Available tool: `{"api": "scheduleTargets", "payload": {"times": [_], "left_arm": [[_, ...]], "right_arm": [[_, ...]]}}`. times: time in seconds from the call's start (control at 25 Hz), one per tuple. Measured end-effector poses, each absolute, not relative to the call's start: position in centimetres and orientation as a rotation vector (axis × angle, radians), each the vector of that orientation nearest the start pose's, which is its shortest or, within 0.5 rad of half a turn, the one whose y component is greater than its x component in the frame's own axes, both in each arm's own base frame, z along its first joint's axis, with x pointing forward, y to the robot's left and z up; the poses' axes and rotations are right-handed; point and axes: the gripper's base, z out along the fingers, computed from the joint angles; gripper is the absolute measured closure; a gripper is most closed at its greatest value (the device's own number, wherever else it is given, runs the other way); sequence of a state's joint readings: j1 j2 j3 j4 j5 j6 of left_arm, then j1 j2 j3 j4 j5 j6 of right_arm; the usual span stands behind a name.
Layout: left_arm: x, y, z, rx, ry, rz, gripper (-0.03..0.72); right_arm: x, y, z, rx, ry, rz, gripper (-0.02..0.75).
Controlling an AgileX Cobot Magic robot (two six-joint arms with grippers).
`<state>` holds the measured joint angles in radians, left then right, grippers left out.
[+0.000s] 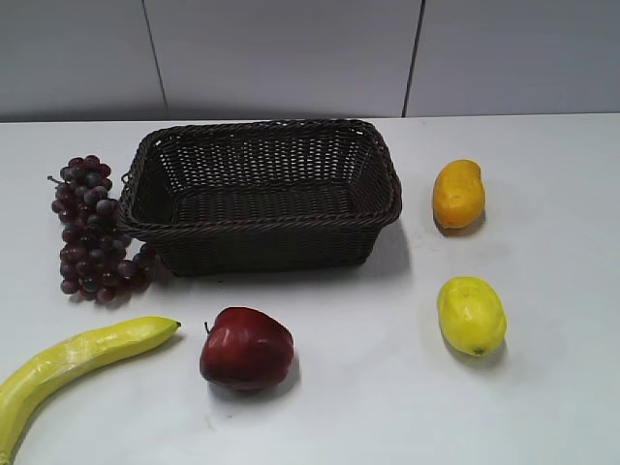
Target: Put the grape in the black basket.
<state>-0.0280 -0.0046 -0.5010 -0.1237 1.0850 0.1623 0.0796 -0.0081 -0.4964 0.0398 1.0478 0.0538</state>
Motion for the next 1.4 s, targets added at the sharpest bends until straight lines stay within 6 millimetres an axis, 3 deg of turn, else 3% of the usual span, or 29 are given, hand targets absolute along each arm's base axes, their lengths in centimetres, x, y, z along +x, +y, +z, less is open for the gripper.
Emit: {"api": "scheduleTargets", "payload": {"times": [0.84, 1.0, 1.16, 1.4], "left_arm": [[-0.1, -1.1, 27.8, 0.203, 2.077, -0.078, 0.096], [2.3, -1.1, 29.4, 0.183, 2.059, -0.091, 0.098], [6.4, -1.4, 30.3, 0.135, 2.059, -0.145, 0.098], [13.9, -1.9, 28.3, 0.003, 2.219, -0.263, 0.062]], "right_arm": [[-0.5, 0.3, 27.7, -0.028, 2.029, 0.132, 0.145], [-0.5, 0.3, 27.7, -0.028, 2.029, 0.132, 0.145], [-0.5, 0.3, 27.7, -0.028, 2.029, 0.132, 0.145], [-0.5, 0.3, 27.7, -0.028, 2.029, 0.132, 0.145]]}}
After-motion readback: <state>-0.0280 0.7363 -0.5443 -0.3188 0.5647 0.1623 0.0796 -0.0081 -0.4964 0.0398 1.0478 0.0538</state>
